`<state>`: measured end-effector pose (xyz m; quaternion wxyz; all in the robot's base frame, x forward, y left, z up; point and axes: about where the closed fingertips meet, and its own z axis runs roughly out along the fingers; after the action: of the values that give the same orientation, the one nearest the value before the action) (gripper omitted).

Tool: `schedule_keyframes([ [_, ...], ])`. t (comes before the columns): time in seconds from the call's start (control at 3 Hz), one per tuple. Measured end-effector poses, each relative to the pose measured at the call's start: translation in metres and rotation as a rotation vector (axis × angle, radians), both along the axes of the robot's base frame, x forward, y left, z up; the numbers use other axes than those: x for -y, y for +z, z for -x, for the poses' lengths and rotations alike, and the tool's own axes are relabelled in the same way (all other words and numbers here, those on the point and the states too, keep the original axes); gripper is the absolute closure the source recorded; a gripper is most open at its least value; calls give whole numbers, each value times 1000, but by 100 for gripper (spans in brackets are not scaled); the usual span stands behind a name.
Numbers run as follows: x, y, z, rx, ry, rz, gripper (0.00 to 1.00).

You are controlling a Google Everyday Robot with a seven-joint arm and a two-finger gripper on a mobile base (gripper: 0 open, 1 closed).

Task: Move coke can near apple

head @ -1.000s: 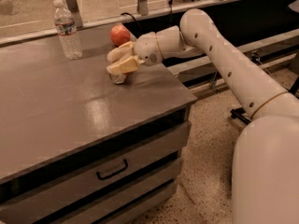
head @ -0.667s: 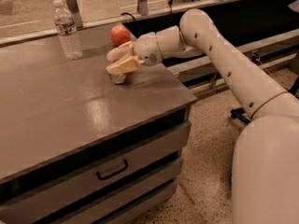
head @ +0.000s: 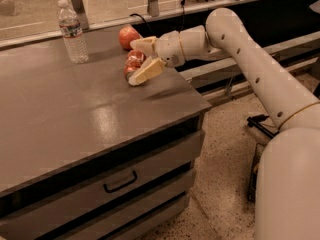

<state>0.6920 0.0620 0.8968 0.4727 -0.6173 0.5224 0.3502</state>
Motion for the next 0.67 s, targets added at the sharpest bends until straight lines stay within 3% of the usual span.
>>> schedule_keyframes([
  [0.67,10,-4,-8,-2,-15,3,0],
])
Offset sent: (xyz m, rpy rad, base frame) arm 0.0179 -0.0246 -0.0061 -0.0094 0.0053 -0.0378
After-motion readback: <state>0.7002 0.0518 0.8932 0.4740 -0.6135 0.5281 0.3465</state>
